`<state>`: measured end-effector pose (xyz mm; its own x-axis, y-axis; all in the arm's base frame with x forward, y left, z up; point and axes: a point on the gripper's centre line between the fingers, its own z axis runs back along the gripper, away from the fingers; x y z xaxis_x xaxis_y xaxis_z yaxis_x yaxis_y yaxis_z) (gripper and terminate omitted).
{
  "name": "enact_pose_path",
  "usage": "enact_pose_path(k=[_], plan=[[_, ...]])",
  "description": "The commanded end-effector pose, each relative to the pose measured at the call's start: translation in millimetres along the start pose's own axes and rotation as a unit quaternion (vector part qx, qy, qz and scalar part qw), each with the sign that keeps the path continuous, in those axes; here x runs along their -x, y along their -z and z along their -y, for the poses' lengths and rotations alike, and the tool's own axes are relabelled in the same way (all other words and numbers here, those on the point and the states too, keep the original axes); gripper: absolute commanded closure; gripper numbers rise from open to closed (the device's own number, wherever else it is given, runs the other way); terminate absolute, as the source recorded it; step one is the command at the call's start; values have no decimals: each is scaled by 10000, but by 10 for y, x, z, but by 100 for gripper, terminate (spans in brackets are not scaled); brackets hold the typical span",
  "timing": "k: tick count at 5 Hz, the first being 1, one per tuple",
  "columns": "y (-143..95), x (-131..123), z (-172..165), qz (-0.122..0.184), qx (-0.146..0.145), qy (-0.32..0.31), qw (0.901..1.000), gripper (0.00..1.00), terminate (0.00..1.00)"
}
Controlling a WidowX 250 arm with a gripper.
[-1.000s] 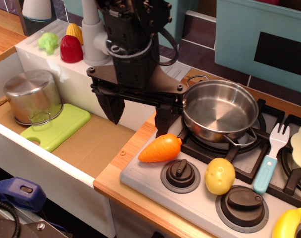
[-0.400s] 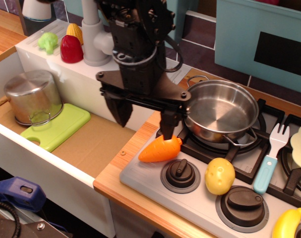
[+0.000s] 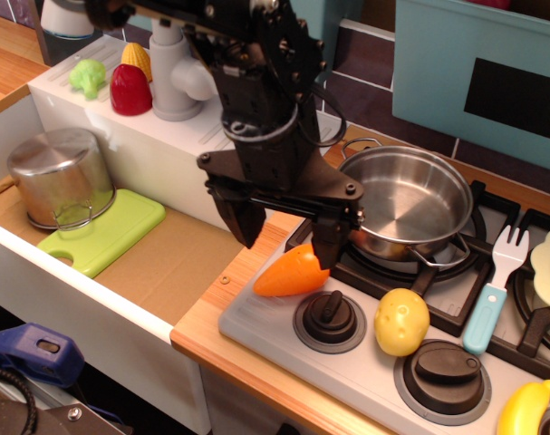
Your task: Put carrot in pot or pan
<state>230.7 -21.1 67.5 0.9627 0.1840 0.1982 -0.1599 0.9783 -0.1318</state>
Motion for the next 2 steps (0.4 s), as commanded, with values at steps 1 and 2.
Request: enact_pose_path(k=[1, 2], plan=[[66, -45, -25, 69, 221, -45, 9997, 0, 0], [154, -43, -49, 68, 379, -72, 9992, 0, 0]])
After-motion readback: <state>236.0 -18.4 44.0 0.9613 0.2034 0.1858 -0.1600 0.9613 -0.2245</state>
